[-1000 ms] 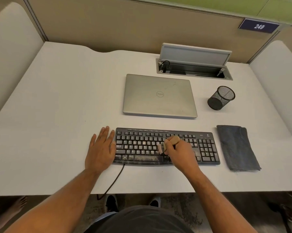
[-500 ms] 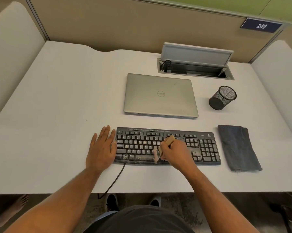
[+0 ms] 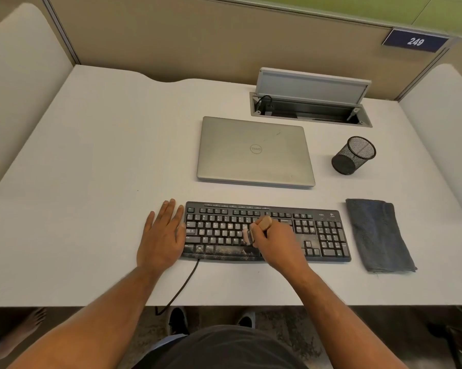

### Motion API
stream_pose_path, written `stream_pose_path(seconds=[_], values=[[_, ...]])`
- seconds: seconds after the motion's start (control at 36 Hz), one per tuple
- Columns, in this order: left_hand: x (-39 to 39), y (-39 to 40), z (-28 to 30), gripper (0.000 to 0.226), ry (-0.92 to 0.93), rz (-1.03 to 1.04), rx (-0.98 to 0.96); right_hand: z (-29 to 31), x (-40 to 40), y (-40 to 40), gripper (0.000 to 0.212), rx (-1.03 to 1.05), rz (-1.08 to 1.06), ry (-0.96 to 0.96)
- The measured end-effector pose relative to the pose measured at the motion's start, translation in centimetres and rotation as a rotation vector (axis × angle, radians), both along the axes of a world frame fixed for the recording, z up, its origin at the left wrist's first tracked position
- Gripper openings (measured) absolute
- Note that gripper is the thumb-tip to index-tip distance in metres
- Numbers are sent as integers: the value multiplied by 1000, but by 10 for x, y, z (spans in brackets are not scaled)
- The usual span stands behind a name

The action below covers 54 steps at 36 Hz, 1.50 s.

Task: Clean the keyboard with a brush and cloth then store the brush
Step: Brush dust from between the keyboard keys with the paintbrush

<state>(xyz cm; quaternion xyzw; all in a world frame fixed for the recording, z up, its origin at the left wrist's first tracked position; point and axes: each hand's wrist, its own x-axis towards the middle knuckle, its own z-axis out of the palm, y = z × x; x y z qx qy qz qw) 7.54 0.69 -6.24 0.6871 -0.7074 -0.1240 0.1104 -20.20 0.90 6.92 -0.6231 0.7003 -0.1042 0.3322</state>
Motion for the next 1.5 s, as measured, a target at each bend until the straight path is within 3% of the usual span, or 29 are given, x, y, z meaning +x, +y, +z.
stream_pose_path(seconds=[0.14,0.25,0.44,0.61,0.83,1.0,1.14,1.31,1.42,1.5], values=[[1,0,0,65,-3,-5,4,4,1,-5,46,48,12,23],[1,-1,0,64,-8,-4,-3,7,1,-2,35,-31,-20,-28],[1,-1,0,65,-15,-4,3,3,1,-5,44,44,-12,9],[0,0,0,65,7,-4,-2,4,8,2,22,-38,-70,-150],[1,0,0,66,-5,-5,0,3,11,-2,46,13,-26,-44],[0,0,1,66,3,-1,-4,-1,15,3,41,3,-8,-40],[0,0,0,66,15,4,0,1,13,-3,50,32,-2,1],[0,-1,0,65,15,8,-5,-4,14,5,37,-23,-14,-58],[0,-1,1,65,-1,7,0,-3,14,1,46,27,3,9],[0,0,1,65,10,8,-5,0,15,-2,41,-11,-30,-56]])
